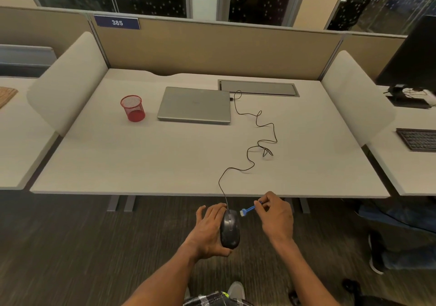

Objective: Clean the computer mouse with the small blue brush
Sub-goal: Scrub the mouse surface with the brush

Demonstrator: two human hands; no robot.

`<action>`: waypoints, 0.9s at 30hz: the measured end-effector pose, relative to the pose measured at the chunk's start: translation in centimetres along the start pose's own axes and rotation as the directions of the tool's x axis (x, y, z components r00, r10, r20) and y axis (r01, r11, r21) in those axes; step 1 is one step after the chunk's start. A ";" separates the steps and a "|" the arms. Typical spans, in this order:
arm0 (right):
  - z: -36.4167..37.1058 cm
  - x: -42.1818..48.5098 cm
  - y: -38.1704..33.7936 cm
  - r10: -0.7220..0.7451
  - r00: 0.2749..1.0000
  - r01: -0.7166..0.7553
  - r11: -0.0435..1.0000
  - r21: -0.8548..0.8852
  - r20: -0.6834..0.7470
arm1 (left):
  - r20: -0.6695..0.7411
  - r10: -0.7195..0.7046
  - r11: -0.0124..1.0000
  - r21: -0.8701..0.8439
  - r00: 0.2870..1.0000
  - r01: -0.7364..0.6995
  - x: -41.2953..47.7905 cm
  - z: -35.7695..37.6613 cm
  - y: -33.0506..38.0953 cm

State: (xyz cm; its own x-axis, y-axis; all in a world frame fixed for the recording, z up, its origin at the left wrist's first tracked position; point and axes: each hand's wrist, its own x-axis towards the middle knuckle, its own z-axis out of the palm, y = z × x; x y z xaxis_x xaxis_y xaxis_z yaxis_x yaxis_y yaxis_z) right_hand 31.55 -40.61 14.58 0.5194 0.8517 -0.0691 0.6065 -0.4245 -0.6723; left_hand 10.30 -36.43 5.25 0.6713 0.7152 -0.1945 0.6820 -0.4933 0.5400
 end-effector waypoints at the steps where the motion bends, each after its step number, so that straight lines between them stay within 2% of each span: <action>1: 0.0 -0.1 -0.1 -0.014 1.000 0.014 1.000 0.011 0.022 | 0.001 0.000 1.000 0.001 1.000 0.000 0.1 0.0 0.1; 4: 0.0 -0.2 -0.6 -0.019 0.997 0.012 0.996 0.089 0.078 | 0.008 0.001 1.000 0.010 1.000 -0.001 0.2 0.1 0.1; 6: 0.0 -0.2 -0.5 -0.102 0.995 0.103 0.992 -0.078 0.022 | 0.008 -0.004 1.000 0.010 1.000 0.004 0.2 0.2 0.0; 8: -0.1 -0.4 -0.6 -0.180 0.984 0.179 0.970 -0.162 0.011 | 0.002 -0.003 1.000 0.001 1.000 0.003 0.2 0.3 -0.1; 11: 0.2 -1.0 -0.5 -0.310 0.941 0.323 0.942 -0.089 0.136 | 0.000 0.001 1.000 0.012 1.000 -0.001 0.2 0.2 0.0; 13: 0.2 -1.2 -0.7 -0.321 0.926 0.334 0.942 -0.034 0.196 | 0.006 -0.007 1.000 0.009 1.000 0.006 0.1 0.1 0.0; 15: 0.1 -1.1 -0.5 -0.336 0.934 0.343 0.939 -0.036 0.118 | 0.002 -0.012 1.000 0.002 1.000 0.012 0.1 0.1 -0.1; 17: -0.1 -1.0 -0.5 -0.393 0.918 0.397 0.910 -0.117 0.059 | -0.005 -0.010 1.000 0.005 1.000 0.010 0.1 0.2 -0.1; 20: 0.1 -1.3 -0.8 -0.478 0.845 0.523 0.830 -0.192 0.238 | -0.010 0.001 1.000 0.020 1.000 0.000 0.2 0.2 0.1; 22: 0.2 -1.6 -1.0 -0.466 0.826 0.528 0.836 -0.148 0.317 | 0.004 -0.005 1.000 0.031 1.000 0.005 0.2 0.2 0.0; 25: 0.1 -1.8 -0.9 -0.510 0.826 0.553 0.816 -0.167 0.239 | -0.003 -0.006 0.999 0.035 1.000 0.006 0.2 0.2 0.0; 27: 0.0 -2.0 -1.1 -0.582 0.783 0.621 0.746 -0.239 0.219 | -0.012 0.001 0.999 0.036 1.000 0.000 0.3 0.1 0.1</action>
State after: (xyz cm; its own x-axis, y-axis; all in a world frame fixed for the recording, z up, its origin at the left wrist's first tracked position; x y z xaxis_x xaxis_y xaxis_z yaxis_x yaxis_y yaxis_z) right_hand 29.84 -41.87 15.47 -0.0779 0.9813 0.1761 0.9193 0.1391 -0.3681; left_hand 10.57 -36.33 5.20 0.6681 0.7210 -0.1840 0.6918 -0.5107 0.5106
